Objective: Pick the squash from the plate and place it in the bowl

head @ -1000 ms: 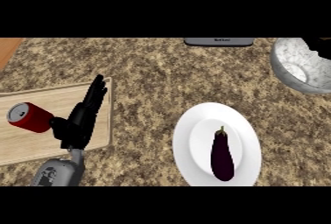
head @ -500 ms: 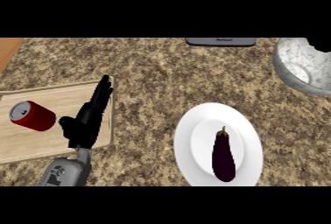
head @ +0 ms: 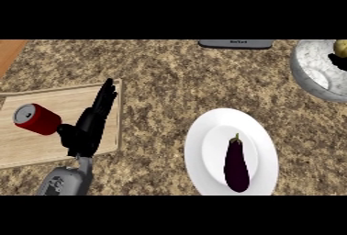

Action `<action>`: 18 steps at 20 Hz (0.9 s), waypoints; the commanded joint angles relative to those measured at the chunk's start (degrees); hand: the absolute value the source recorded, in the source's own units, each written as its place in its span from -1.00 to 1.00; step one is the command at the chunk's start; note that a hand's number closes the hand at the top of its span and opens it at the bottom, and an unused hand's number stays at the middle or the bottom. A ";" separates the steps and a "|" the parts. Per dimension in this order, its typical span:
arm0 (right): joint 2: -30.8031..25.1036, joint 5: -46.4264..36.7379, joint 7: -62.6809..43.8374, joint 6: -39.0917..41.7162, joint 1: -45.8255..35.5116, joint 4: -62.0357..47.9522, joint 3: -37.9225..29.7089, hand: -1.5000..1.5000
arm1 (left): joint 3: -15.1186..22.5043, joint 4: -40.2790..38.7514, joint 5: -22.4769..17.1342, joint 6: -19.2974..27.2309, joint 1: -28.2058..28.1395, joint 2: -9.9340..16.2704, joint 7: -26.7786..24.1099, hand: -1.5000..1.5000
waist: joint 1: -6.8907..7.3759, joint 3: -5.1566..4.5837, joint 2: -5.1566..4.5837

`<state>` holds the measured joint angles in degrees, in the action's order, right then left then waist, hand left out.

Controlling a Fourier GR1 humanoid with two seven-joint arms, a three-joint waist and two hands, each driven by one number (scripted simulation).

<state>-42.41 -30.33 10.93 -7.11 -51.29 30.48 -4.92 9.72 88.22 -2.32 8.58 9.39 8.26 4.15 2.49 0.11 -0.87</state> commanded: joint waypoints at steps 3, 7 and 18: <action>1.26 2.18 2.18 6.77 -3.89 -11.87 -2.72 -1.00 | -0.95 -1.59 -0.46 -0.68 1.82 -0.35 -0.37 0.00 | 0.50 0.01 -0.30; -0.94 3.96 12.03 12.08 -2.17 -15.76 -4.63 -1.00 | -0.73 0.09 0.02 -0.55 2.44 -0.10 1.42 0.00 | 0.74 0.13 -0.53; -1.45 14.14 21.93 10.32 -3.59 -17.36 -15.98 -1.00 | -1.58 -0.22 0.25 -0.70 -0.32 -0.28 0.09 0.00 | -0.52 0.02 0.10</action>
<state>-43.25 -18.90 30.35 3.40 -55.11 13.91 -17.84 8.81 88.28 -1.98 8.17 10.19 7.71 4.82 2.55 0.19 -1.00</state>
